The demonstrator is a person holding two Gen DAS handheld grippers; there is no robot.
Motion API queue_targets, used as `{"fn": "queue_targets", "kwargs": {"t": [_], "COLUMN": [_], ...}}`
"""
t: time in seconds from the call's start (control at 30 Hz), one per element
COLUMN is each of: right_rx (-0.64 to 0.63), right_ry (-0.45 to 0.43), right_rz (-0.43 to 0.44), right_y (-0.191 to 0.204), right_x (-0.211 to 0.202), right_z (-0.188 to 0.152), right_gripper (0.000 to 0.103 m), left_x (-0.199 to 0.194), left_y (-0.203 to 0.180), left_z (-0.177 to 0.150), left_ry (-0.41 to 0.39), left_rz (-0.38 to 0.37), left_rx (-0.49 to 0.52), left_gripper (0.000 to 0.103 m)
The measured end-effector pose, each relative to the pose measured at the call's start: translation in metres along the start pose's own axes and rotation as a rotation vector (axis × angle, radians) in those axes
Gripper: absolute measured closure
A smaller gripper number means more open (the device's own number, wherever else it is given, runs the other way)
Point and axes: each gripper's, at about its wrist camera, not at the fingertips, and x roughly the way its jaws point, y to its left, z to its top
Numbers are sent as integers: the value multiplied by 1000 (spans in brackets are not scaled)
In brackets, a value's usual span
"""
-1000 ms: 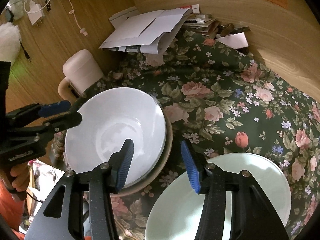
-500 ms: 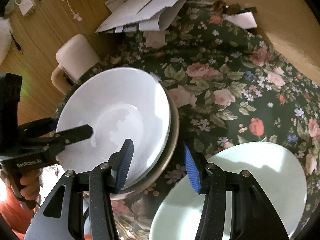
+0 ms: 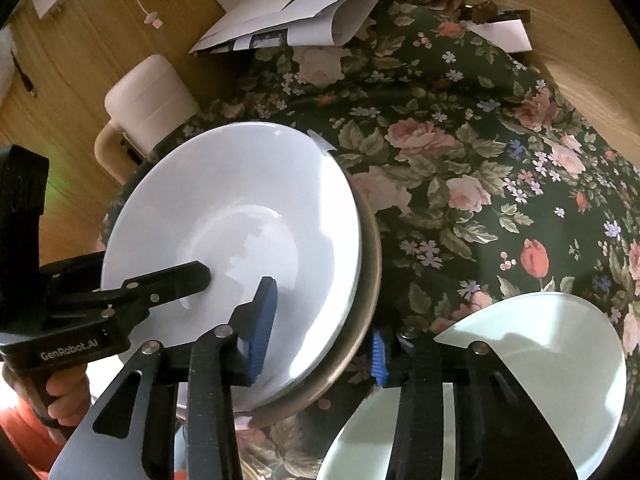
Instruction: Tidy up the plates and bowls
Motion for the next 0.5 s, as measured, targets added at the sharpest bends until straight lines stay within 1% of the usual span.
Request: {"fn": "queue_targets", "kwargs": {"t": [0.17,0.3,0.5], "right_rx": [20,28,36], "right_ry": [-4,-14,-60], "right_rz": [0,7,14], "right_y": [-2,-4,-7], "right_x": [-3,-9,-30], "right_z": [-1,0,1], "right_gripper": [70,70,70], "left_x": [-1,-3,-17], "left_y": [-5,-7,-17], "left_z": [1,4,9], "left_ry": [-17,-26,-72], "left_rz": [35,46,56], "left_rx": [4,0,16], "left_gripper": [60,60,60]}}
